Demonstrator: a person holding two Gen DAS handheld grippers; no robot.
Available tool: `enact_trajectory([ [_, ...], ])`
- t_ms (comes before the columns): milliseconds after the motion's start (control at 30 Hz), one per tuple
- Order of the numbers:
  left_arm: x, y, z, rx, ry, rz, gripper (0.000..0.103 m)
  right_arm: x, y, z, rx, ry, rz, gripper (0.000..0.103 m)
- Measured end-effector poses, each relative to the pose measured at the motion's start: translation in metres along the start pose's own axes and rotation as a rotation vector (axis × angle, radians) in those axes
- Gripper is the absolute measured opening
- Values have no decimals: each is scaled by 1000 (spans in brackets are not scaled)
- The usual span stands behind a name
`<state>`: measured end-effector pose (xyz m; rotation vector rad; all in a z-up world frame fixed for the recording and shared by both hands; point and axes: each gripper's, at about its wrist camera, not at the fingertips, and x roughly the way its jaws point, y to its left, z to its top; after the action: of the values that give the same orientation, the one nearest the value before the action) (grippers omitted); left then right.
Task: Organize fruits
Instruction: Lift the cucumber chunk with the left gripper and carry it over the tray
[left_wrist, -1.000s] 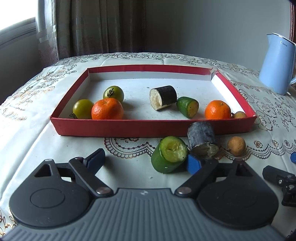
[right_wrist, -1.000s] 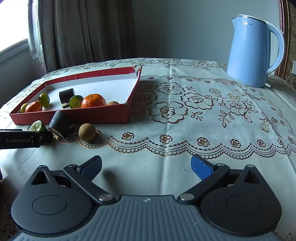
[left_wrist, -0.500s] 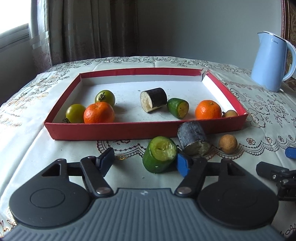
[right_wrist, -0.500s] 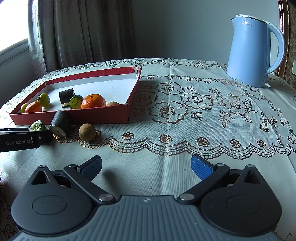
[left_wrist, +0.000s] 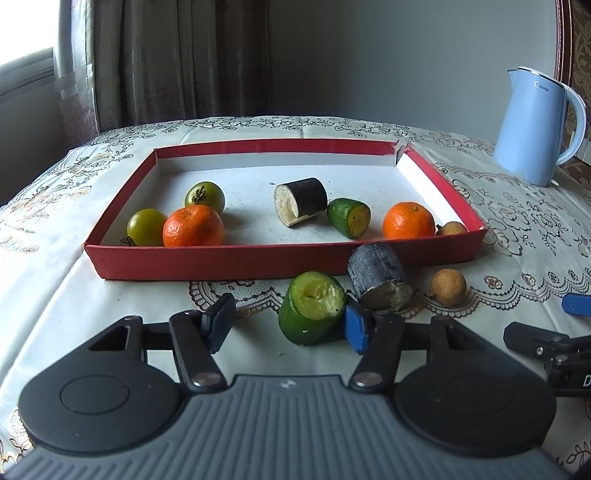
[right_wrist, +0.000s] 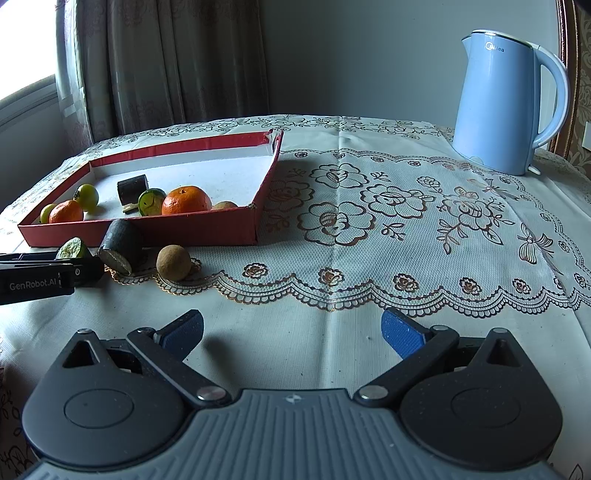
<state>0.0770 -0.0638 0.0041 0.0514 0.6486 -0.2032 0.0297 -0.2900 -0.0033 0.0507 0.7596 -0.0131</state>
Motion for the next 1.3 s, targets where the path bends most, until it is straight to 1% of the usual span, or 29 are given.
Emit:
enact_trajectory([
  [67,-1,1,0,-2,-2,-4,57,0,0,0,1,-1,1,103],
  [100,-1,1,-1,-3,-4,-8,54,0,0,0,1,0,1,103],
  [133,-2,2,-1,-4,-8,-18,45,0,0,0,0,0,0,103],
  [200,-4,3,-3,-5,-17,-33,37,0,0,0,0,0,0,103],
  [267,-5,4,-3,-6,-19,-41,35,0,0,0,0,0,0,103],
  [333,-5,4,-4,-5,-21,-48,30,0,0,0,0,0,0,103],
  [467,-6,4,-5,-4,-25,-51,30,0,0,0,2,0,1,103],
  [633,-9,12,-6,-30,-33,-80,30,0,0,0,2,0,1,103],
  [800,-15,16,-9,-20,-47,-87,29,-1,-2,1,8,-3,6,103],
  [900,-17,16,-10,-6,-49,-75,29,-1,-2,1,11,-4,8,103],
  [1033,-20,12,-7,19,-58,-32,29,-1,-2,1,16,-6,12,103],
  [1133,-24,7,1,51,-80,1,28,-2,-2,1,17,-6,11,103],
  [1300,-30,0,19,77,-115,28,29,-1,-3,1,16,-6,11,103],
])
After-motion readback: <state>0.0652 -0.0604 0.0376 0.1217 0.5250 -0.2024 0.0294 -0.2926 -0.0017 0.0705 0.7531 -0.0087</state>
